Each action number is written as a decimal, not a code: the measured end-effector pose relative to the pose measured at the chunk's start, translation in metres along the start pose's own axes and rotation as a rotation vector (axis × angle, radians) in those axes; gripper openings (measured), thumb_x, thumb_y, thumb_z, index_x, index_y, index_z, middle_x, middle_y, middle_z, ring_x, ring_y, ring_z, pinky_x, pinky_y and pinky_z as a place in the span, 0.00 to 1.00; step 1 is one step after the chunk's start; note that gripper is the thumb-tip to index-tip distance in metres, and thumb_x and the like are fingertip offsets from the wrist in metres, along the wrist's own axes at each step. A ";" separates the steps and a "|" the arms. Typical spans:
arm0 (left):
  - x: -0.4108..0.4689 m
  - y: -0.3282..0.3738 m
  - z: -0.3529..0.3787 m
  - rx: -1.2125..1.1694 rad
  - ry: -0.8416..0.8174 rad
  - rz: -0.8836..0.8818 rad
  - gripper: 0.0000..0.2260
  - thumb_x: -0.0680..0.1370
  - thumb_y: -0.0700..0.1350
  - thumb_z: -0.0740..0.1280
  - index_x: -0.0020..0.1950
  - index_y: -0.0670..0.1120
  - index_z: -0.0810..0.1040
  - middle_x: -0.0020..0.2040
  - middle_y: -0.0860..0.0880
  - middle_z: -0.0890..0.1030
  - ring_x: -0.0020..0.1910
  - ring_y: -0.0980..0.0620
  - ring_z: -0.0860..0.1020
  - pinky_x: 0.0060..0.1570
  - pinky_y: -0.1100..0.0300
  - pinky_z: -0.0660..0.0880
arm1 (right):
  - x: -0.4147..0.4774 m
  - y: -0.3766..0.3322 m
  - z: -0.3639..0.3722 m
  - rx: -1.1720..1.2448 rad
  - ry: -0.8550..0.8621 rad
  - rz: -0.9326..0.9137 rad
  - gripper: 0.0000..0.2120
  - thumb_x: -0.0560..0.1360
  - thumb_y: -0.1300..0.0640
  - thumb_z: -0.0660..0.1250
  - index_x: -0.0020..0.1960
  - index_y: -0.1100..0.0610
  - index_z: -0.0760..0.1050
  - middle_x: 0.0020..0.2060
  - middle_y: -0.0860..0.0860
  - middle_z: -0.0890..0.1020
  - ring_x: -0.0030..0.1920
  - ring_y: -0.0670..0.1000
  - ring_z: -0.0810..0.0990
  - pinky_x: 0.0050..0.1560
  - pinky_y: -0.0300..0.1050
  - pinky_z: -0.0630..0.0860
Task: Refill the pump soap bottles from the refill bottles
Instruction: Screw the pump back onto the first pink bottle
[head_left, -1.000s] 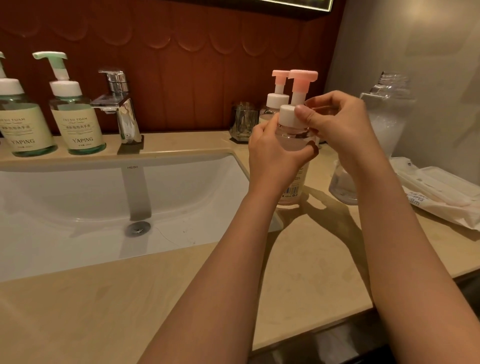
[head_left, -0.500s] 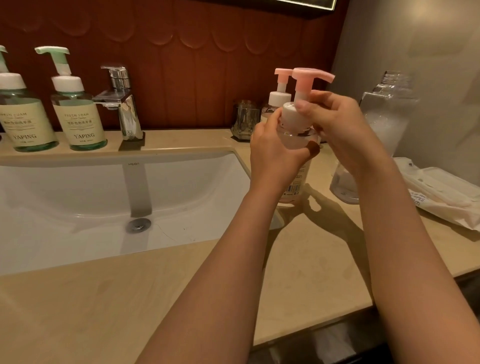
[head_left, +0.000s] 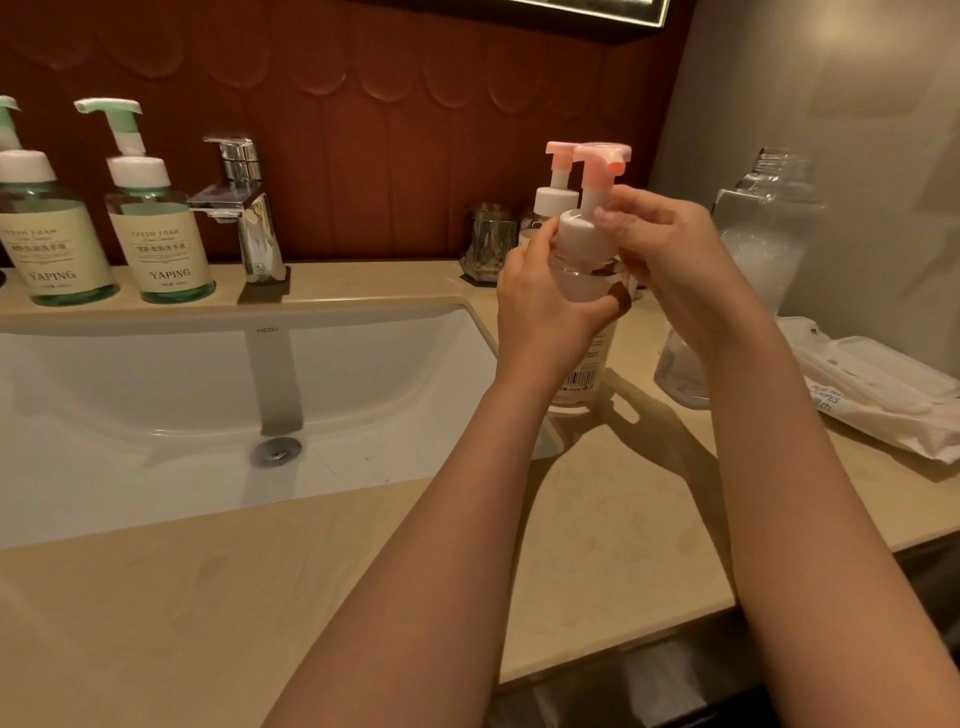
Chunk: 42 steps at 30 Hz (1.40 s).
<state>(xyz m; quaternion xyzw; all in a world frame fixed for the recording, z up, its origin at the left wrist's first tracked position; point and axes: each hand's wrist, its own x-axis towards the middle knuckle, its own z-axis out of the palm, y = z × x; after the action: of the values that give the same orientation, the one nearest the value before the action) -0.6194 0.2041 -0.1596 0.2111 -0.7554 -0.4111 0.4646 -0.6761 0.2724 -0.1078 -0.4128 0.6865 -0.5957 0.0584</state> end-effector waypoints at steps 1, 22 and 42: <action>0.000 0.000 0.000 0.008 0.000 0.003 0.33 0.70 0.49 0.73 0.72 0.48 0.63 0.66 0.47 0.69 0.65 0.50 0.67 0.65 0.51 0.68 | -0.001 0.001 0.000 -0.015 0.004 -0.020 0.19 0.77 0.56 0.62 0.67 0.58 0.70 0.53 0.45 0.78 0.53 0.43 0.76 0.53 0.39 0.74; 0.003 0.000 -0.001 -0.059 -0.062 -0.128 0.38 0.69 0.45 0.75 0.74 0.49 0.59 0.70 0.48 0.67 0.68 0.49 0.66 0.65 0.49 0.69 | 0.003 0.009 0.010 -0.095 0.091 -0.027 0.25 0.71 0.54 0.72 0.65 0.55 0.71 0.58 0.49 0.77 0.53 0.46 0.75 0.46 0.36 0.74; -0.001 -0.003 0.002 -0.057 -0.001 -0.283 0.36 0.69 0.47 0.75 0.70 0.48 0.58 0.67 0.47 0.70 0.64 0.47 0.71 0.61 0.51 0.72 | 0.009 0.018 0.018 0.032 0.085 -0.078 0.26 0.70 0.57 0.73 0.66 0.57 0.71 0.59 0.50 0.78 0.51 0.43 0.75 0.41 0.29 0.73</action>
<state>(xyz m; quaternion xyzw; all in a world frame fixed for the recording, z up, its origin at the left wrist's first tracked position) -0.6208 0.2035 -0.1628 0.3019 -0.7064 -0.4938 0.4073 -0.6806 0.2521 -0.1247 -0.4128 0.6621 -0.6254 0.0125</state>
